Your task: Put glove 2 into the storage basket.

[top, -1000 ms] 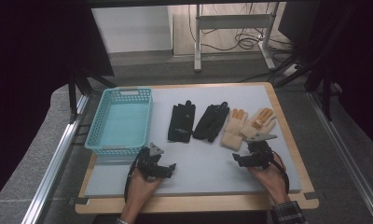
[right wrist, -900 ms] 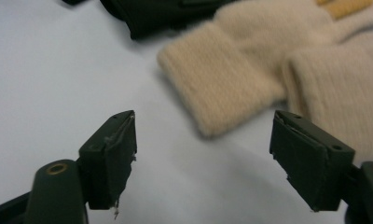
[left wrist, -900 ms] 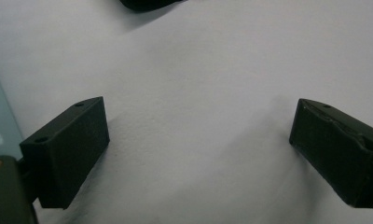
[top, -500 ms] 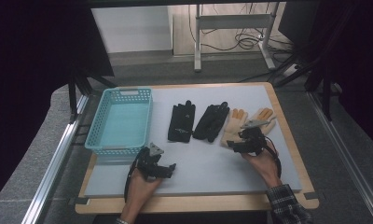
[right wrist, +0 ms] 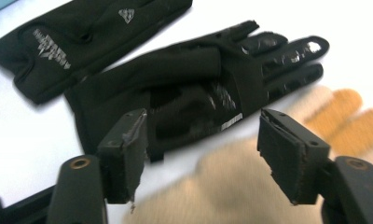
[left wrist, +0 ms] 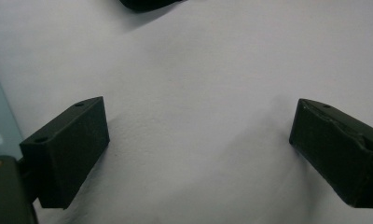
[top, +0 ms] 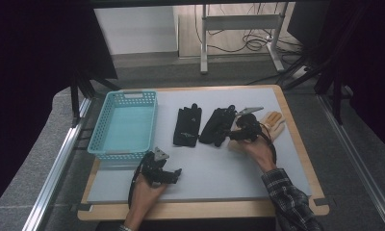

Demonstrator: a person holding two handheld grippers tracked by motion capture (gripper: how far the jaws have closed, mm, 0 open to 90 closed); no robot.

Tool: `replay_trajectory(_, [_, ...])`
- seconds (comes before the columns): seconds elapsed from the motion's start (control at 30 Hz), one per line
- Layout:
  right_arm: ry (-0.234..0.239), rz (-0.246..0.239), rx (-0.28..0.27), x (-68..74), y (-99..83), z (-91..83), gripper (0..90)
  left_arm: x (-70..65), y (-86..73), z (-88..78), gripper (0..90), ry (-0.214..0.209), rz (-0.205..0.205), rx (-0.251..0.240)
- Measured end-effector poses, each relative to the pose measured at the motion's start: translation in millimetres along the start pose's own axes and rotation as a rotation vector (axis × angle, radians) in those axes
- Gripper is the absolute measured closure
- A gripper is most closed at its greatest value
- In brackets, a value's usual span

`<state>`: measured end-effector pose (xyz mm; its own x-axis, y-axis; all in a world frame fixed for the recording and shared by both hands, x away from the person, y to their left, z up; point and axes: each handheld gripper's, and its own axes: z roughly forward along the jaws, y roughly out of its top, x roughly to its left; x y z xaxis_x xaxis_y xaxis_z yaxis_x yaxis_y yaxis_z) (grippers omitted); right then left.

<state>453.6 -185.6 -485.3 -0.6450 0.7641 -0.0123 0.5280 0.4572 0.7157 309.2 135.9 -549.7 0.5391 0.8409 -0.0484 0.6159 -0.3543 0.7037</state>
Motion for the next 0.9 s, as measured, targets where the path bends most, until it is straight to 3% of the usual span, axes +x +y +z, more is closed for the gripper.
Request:
replay_trajectory(0.27, [0.002, 0.005, 0.050, -4.8, 22.4, 33.3, 20.0, 0.1, 0.0, 0.0, 4.7, 0.000, 0.000, 0.000])
replay_trajectory(0.53, [-0.032, 0.035, 0.110, -11.2, 31.9, 65.3, 11.3, 0.1, 0.0, 0.0, 4.7, -0.001, 0.000, 0.000])
replay_trajectory(0.8, [-0.066, 0.009, 0.177, -9.6, 34.1, 79.3, 14.5, 0.0, 0.0, 0.1, 4.7, 0.000, 0.000, 0.000])
replay_trajectory(0.9, [-0.068, 0.021, 0.168, -10.2, 31.7, 77.0, 23.8, 0.0, 0.1, -0.1, 4.7, 0.001, 0.001, 0.002])
